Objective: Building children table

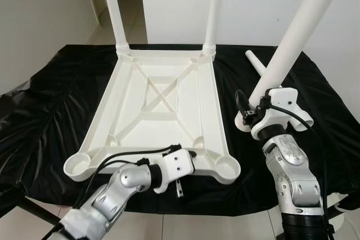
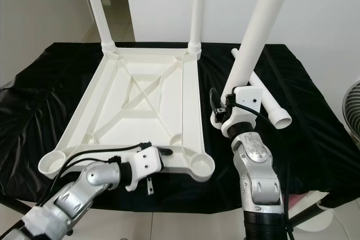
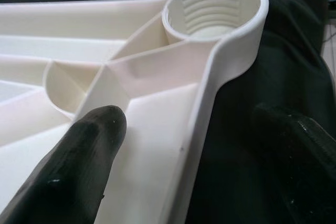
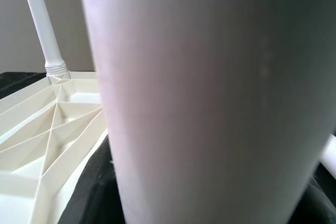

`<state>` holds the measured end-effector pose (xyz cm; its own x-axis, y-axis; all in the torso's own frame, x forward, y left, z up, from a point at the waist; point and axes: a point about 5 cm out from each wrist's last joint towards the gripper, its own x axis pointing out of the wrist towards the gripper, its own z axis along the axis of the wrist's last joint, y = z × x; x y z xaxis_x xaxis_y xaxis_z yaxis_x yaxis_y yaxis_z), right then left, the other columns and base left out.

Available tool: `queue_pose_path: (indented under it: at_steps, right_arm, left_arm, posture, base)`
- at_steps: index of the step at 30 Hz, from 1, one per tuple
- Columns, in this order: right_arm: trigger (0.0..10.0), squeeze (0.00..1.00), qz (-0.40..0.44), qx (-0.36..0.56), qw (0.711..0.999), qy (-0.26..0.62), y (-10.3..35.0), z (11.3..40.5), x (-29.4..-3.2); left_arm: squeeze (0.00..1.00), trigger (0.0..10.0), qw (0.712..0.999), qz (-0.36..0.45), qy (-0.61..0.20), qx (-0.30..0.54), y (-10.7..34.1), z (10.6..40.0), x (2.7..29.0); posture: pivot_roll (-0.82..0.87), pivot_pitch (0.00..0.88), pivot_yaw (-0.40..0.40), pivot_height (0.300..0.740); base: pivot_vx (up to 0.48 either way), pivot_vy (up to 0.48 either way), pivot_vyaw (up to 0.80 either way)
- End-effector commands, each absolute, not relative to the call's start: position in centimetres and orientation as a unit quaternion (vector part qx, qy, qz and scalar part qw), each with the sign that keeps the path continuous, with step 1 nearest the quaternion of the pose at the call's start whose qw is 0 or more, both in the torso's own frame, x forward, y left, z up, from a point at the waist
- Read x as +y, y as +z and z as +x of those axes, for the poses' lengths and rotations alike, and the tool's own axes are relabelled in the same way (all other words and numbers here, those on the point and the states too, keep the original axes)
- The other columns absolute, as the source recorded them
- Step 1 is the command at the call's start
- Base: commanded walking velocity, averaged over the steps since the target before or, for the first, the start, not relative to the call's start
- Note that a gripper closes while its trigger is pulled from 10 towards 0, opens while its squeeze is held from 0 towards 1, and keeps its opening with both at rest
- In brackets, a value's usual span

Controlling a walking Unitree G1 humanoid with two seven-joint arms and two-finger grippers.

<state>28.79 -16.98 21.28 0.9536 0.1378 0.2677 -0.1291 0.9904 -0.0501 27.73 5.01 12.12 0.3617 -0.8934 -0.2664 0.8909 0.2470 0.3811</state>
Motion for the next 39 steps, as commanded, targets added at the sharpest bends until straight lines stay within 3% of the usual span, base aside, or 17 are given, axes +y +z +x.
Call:
queue_pose_path:
  at_steps: [1,24,35,36,39]
  right_arm:
    - [10.0,0.0,-0.012,-0.147,0.987,0.068,21.6,28.5,-16.9]
    - [10.0,0.0,-0.012,-0.108,0.989,0.103,20.2,28.3,-15.2]
    - [10.0,0.0,-0.003,-0.098,0.987,0.13,19.6,27.8,-14.5]
    - [10.0,0.0,-0.009,-0.092,0.987,0.135,19.3,27.4,-14.4]
    - [10.0,0.0,-0.011,-0.09,0.986,0.137,19.1,27.2,-14.4]
  left_arm:
    - [0.0,10.0,0.82,0.242,-0.519,-0.003,12.4,28.9,5.7]
    - [0.0,10.0,0.849,0.222,-0.477,-0.053,14.2,31.7,3.0]
    - [0.0,10.0,0.864,0.241,-0.436,-0.068,15.0,33.2,3.6]
    - [0.0,10.0,0.871,0.191,-0.447,-0.072,15.8,32.4,3.5]
    - [0.0,10.0,0.871,0.17,-0.454,-0.073,16.0,32.0,3.4]
  posture:
    - [-0.07,0.102,0.084,0.74]
    - [-0.07,0.092,0.048,0.74]
    - [-0.07,0.091,0.039,0.74]
    - [-0.07,0.094,0.043,0.74]
    - [-0.07,0.094,0.043,0.74]
  base:
    - [0.0,0.0,0.0]
    - [0.0,0.0,0.0]
    - [0.0,0.0,0.0]
    - [0.0,0.0,0.0]
    - [0.0,0.0,0.0]
